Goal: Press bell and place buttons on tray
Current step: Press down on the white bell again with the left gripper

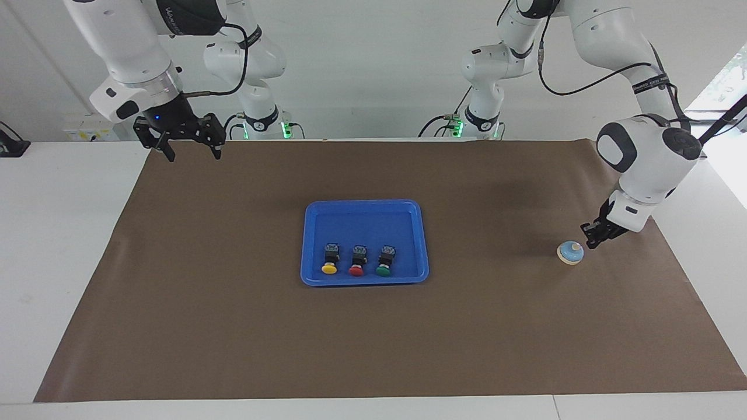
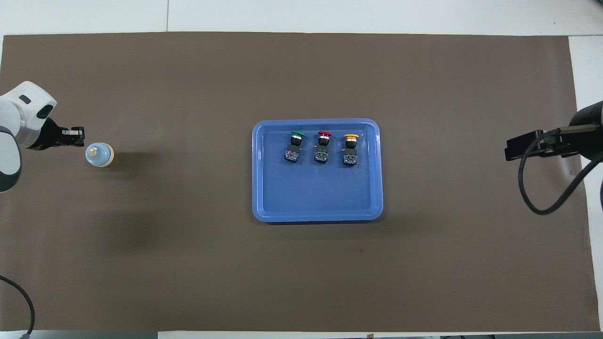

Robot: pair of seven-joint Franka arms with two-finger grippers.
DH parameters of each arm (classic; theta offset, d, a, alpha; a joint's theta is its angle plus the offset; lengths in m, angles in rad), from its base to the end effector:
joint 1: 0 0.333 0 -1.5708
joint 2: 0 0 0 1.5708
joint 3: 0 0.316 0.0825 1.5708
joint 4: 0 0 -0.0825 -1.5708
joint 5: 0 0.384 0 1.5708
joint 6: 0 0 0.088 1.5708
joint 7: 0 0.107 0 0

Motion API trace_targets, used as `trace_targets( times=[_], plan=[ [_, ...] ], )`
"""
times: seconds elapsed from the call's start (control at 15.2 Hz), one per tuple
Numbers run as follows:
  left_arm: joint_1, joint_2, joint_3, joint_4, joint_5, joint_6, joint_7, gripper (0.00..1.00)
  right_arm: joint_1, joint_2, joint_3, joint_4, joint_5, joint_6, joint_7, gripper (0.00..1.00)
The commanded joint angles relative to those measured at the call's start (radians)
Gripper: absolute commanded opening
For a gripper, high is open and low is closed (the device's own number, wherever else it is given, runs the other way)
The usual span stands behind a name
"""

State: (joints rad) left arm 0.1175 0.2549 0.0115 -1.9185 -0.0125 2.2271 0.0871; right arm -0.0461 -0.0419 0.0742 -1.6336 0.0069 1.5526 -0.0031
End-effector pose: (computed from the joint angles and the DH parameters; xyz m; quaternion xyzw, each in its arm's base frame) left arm 0.6112 0.0786 0.3662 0.9993 0.0244 0.0271 0.0007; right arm 0.5384 0.0167 0.6162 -0.9997 -0.0155 0.0196 0.0017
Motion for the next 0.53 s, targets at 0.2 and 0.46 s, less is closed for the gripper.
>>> trace_targets(
  times=[0.2,0.46],
  plan=[
    [0.002,-0.008,0.004,-0.091,0.003,0.095,0.048,0.00,-0.017,0.002,0.009,0.004,0.016,-0.016,-0.017,1.00],
    [-0.009,-0.009,0.005,-0.062,0.003,0.050,0.048,0.00,-0.017,0.002,0.009,0.004,0.016,-0.016,-0.017,1.00]
  ],
)
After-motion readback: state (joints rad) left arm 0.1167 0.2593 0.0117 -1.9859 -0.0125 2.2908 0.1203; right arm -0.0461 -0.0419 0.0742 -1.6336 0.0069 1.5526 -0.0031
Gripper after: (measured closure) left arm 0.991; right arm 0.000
